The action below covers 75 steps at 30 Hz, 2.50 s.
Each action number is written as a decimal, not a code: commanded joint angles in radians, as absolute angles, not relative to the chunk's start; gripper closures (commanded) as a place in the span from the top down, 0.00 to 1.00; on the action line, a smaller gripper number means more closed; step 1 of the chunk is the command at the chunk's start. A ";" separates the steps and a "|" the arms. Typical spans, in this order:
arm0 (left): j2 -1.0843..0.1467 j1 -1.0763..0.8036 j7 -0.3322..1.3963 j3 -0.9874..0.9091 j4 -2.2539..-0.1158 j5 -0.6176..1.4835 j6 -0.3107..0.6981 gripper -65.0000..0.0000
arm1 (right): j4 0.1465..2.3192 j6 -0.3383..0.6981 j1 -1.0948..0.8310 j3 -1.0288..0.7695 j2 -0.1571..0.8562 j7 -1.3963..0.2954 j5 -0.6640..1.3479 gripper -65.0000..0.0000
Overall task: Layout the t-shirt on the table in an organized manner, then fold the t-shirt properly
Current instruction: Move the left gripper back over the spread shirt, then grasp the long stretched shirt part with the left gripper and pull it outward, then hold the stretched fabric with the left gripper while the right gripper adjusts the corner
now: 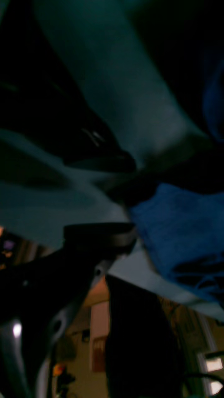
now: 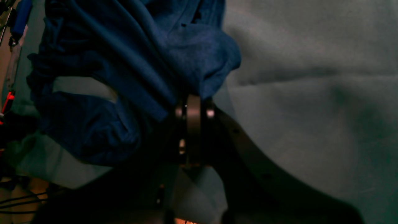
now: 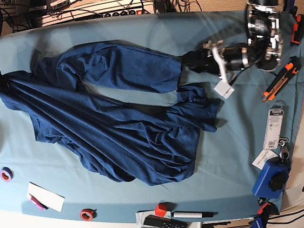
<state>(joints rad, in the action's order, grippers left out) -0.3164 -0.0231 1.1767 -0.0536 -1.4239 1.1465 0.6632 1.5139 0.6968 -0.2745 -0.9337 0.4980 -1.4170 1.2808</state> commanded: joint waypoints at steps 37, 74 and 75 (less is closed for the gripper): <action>-0.468 -0.044 1.312 -0.068 -1.438 1.332 0.682 0.00 | 1.530 0.698 -0.271 -0.943 0.524 -1.396 1.301 0.00; -0.648 -0.155 1.327 -0.363 -1.438 1.347 0.698 0.00 | 1.522 0.698 -0.266 -0.927 0.399 -1.079 0.775 0.00; -0.648 -0.155 1.327 -0.363 -1.438 1.347 0.698 0.00 | 1.515 0.698 -0.265 -0.919 0.397 -1.052 0.742 0.00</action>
<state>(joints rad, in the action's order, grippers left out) -0.6239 -0.1635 1.3354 -0.3550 -1.4258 1.3220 0.6933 1.5024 0.6971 -0.2691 -0.9127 0.3725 -1.0721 0.7277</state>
